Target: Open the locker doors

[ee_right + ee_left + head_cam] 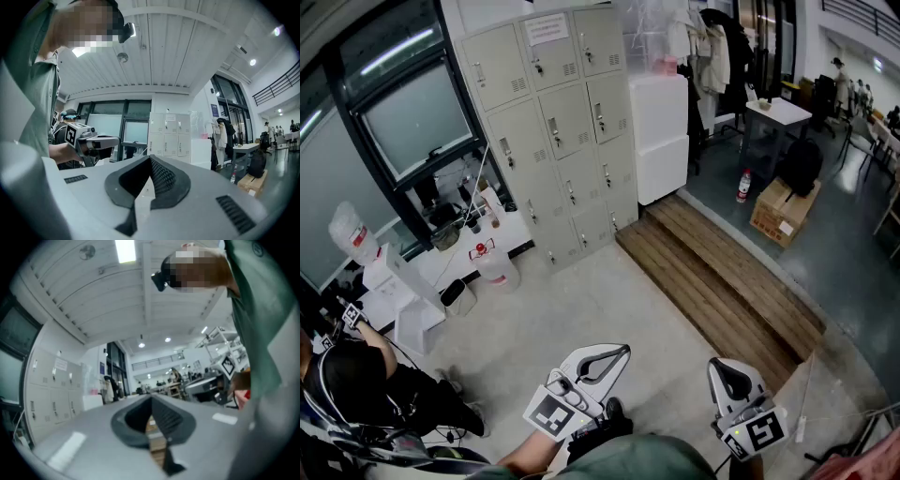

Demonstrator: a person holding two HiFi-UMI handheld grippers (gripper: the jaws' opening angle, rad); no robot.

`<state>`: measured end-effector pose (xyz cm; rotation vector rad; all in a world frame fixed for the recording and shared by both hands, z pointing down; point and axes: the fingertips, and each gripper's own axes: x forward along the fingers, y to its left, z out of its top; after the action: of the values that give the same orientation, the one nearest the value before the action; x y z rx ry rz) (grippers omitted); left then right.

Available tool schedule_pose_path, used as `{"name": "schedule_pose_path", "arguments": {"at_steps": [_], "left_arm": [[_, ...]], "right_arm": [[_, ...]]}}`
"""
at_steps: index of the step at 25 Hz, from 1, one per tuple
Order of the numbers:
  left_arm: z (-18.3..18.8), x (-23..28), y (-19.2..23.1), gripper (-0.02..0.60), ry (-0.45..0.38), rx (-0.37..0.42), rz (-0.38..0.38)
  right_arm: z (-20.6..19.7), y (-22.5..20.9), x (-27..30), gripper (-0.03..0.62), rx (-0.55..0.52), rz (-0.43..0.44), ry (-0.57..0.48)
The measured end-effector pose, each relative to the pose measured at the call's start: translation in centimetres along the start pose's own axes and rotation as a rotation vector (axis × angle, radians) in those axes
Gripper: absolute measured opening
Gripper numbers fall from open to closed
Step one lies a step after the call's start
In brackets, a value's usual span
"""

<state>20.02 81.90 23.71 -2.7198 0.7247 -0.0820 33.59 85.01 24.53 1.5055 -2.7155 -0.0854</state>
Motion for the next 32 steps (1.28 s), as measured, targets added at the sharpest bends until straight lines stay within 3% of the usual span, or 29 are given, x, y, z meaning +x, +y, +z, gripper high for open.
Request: {"name": "schedule_pose_path", "arguments": {"at_steps": [17,27,32], "left_arm": [[-1.2,0.9,2.3,-0.005,-0.003,-0.043,0.022],[-3.7,1.1,8.8,-0.005,-0.014,-0.074,0.062],[-4.9,1.3,13.8,-0.005,-0.032,-0.087,0.075]], "right_arm": [[-0.4,-1.7,2.4,0.005,0.078,0.008,-0.018],[-0.8,-3.0,9.1,0.006,0.09,0.002,-0.011],[0.9,-3.4,14.3,0.006,0.096,0.001,-0.05]]}}
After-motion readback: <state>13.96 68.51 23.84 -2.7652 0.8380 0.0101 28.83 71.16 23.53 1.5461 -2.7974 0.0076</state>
